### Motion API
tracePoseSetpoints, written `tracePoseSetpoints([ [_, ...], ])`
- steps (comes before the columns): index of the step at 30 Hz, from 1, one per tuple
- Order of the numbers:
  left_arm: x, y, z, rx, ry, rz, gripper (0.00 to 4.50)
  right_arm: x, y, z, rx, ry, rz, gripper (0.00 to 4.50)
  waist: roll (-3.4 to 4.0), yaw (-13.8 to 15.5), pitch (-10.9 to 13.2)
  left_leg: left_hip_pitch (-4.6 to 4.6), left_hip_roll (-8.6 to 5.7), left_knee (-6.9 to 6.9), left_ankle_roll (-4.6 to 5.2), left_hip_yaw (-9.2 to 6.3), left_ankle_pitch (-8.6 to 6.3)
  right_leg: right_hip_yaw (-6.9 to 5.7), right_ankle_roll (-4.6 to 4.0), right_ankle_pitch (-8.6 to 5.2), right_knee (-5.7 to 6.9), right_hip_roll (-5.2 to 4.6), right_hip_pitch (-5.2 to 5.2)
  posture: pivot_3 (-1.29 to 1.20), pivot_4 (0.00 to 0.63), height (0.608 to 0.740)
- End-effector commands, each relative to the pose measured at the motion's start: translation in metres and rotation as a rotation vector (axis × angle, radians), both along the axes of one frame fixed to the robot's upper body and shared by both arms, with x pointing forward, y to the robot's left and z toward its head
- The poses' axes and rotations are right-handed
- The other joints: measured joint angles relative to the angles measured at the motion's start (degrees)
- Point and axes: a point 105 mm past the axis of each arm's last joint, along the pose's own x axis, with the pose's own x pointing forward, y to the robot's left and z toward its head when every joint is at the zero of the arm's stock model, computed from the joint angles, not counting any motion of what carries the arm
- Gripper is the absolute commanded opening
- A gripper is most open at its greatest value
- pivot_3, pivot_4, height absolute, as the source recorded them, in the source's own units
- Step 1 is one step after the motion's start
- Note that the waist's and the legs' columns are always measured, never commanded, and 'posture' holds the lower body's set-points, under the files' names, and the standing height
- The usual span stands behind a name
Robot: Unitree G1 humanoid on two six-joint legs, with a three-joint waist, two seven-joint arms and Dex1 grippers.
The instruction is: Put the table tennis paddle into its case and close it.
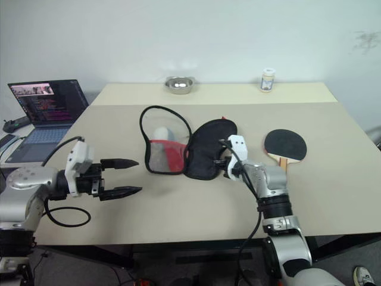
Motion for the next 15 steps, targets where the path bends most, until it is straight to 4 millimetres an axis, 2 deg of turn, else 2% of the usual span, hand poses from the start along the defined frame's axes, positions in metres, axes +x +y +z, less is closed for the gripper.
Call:
tracePoseSetpoints([
  [1,-0.001,-0.008,0.008,-0.002,-0.043,-0.041,4.50,0.002,-0.014,0.017,0.009,-0.038,0.001,0.01,0.00,0.0,0.0,0.01,0.00,0.01,0.01,0.00,0.00,0.00,0.00,0.00,0.02,0.00,0.00,0.00,0.150,0.740],
  [3,-0.001,-0.013,0.006,-0.004,-0.041,-0.055,4.50,0.005,-0.031,0.019,-0.018,-0.035,-0.015,0.01,0.00,0.0,0.0,0.02,0.00,0.02,0.03,0.00,-0.01,0.00,0.00,0.00,0.08,0.00,0.00,0.00,0.150,0.740],
  [8,0.000,-0.018,0.007,0.002,-0.044,-0.069,4.50,0.007,-0.055,0.020,-0.077,-0.036,-0.030,0.01,0.00,0.0,0.0,0.02,-0.01,0.05,0.05,0.00,-0.02,-0.01,0.00,0.00,0.12,0.00,0.01,0.00,0.150,0.740],
  [15,0.002,-0.028,0.017,0.007,-0.054,-0.080,4.50,0.005,-0.069,0.019,-0.044,-0.007,-0.091,0.01,0.00,0.1,0.0,0.01,-0.01,0.04,0.05,0.01,-0.01,0.01,0.00,0.00,0.12,0.00,0.01,0.00,0.150,0.740],
])
